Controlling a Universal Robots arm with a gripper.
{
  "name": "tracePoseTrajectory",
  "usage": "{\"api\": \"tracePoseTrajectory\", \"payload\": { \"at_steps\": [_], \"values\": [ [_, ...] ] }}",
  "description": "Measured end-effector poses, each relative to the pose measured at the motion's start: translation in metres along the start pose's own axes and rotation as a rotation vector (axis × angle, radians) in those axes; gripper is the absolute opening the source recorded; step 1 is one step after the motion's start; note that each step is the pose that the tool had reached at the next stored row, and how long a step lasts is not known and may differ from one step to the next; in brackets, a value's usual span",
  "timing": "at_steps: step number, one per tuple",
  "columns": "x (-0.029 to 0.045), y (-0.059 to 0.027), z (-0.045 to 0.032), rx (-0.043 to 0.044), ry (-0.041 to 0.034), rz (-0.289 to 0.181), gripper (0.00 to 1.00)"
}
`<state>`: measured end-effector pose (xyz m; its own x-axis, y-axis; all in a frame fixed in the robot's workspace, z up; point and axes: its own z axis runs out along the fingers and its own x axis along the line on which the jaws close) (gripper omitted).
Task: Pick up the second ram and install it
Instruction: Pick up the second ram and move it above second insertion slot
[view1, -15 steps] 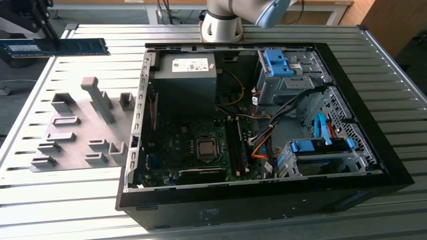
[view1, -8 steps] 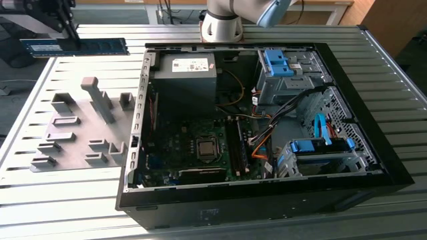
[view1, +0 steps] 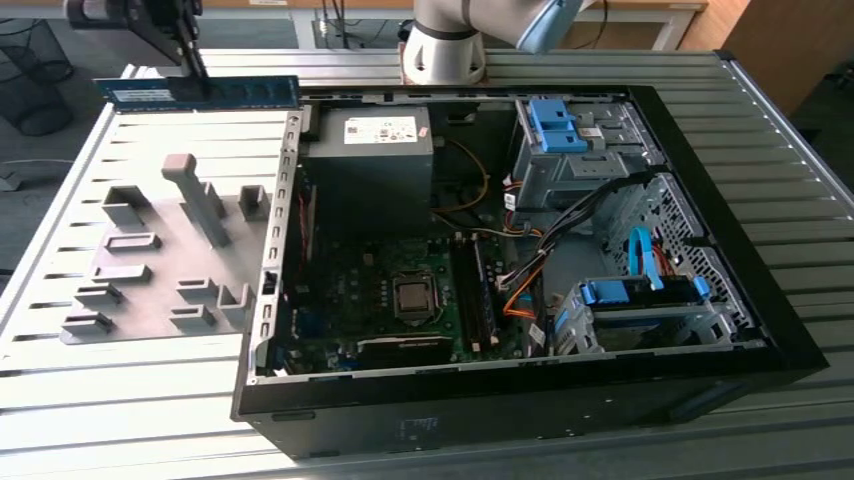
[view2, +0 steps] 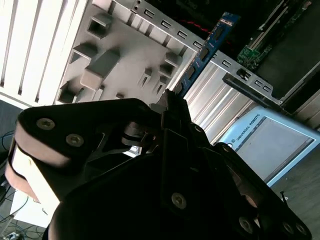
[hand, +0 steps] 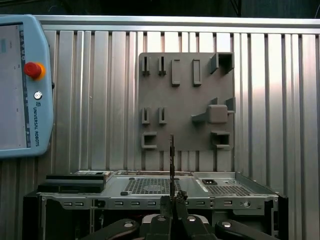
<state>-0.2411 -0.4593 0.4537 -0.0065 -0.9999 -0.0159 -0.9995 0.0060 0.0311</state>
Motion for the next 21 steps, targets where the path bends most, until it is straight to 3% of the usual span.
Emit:
{"api": "tracePoseTrajectory", "payload": {
  "at_steps": [21],
  "values": [
    [-0.0004, -0.0592, -0.0008, 0.0000, 0.0000, 0.000, 0.14]
  ]
}}
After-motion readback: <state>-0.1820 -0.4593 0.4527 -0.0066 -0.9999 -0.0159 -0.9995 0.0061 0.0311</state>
